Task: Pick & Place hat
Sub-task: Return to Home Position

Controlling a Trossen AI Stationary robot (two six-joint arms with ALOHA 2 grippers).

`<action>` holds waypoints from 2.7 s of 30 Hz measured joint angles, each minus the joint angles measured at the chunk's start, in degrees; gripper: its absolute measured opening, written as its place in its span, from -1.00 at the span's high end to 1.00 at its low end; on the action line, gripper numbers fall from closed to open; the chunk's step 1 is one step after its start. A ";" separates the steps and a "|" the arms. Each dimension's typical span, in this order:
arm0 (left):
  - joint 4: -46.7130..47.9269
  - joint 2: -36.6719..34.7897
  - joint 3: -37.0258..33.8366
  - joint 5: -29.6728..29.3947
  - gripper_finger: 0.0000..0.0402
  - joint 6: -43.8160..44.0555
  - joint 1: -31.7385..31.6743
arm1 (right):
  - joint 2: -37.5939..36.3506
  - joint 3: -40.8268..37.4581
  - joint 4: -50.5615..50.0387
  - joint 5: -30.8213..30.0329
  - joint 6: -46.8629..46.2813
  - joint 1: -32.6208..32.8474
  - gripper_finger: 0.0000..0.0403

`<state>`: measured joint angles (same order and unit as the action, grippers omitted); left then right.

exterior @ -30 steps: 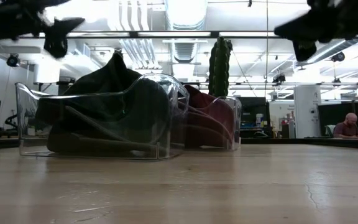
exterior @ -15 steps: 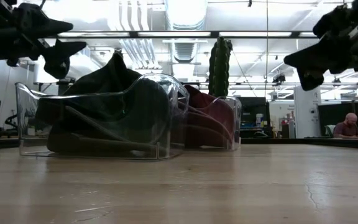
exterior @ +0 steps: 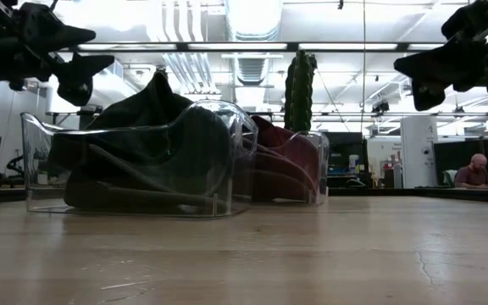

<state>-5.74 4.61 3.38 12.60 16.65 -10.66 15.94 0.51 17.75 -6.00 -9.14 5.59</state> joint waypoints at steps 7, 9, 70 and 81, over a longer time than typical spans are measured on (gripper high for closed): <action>4.56 -2.17 0.00 0.00 -0.09 -0.16 0.00 | -8.80 0.01 -8.36 0.00 0.33 0.01 0.96; 5.82 -2.21 0.00 -0.02 -0.09 -0.14 0.00 | -10.80 0.01 -11.95 -0.43 -0.29 0.02 0.96; 5.82 -1.93 0.00 -0.04 -0.09 1.81 0.00 | -12.78 0.02 -15.86 -1.10 -5.87 0.02 0.96; 5.82 -1.93 0.00 -0.04 -0.09 1.81 0.00 | -12.76 0.02 -15.85 -1.10 -5.86 0.02 0.96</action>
<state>0.08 2.68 3.38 12.56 18.46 -10.66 3.18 0.54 1.89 -7.09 -15.00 5.61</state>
